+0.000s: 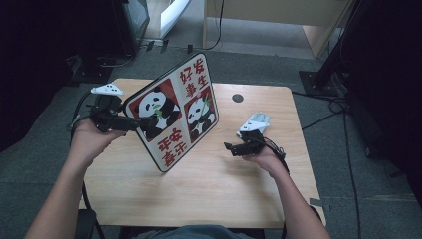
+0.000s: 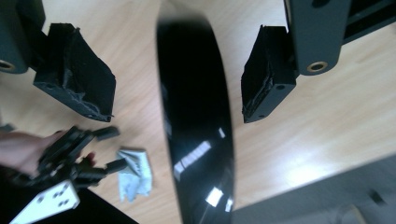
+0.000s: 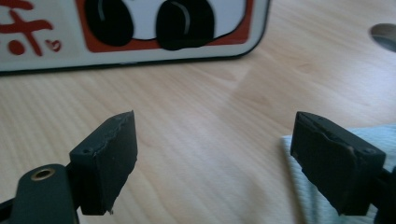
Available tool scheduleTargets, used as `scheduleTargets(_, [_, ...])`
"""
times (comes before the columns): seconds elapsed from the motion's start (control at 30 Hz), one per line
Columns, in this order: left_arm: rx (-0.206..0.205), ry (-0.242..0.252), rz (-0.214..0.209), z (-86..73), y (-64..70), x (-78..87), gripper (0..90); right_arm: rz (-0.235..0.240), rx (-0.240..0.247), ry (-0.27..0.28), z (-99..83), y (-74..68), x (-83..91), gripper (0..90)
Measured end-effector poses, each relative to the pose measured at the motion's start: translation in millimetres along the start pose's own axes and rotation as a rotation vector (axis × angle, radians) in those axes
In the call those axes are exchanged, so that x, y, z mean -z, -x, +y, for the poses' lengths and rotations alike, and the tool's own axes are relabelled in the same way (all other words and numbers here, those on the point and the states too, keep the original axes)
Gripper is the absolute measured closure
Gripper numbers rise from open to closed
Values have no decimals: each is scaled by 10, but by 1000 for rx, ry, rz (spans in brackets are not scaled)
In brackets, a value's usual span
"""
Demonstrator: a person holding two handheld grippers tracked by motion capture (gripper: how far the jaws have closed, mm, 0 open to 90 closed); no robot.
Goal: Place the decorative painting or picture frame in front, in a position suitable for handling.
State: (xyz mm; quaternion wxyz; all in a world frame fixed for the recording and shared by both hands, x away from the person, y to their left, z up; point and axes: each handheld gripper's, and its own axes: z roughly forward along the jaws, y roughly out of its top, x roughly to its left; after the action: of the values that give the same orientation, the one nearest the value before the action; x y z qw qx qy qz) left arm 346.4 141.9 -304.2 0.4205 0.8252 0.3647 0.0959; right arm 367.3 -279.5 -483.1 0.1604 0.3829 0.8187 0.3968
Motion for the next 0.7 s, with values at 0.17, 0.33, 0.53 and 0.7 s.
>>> scheduleTargets(0.17, [23,36,-36,-167,20,5,333,-21,-48,16,12,170,55,189])
scheduleTargets(0.33, [51,47,-38,-304,4,-29,352,-82,-52,14,-7,325,93,245])
scheduleTargets(0.53, [85,31,-65,-487,-19,-150,289,-140,-65,-6,-38,529,94,272])
scheduleTargets(0.7, [95,53,-120,-627,-29,-203,267,-171,-89,2,-50,667,87,277])
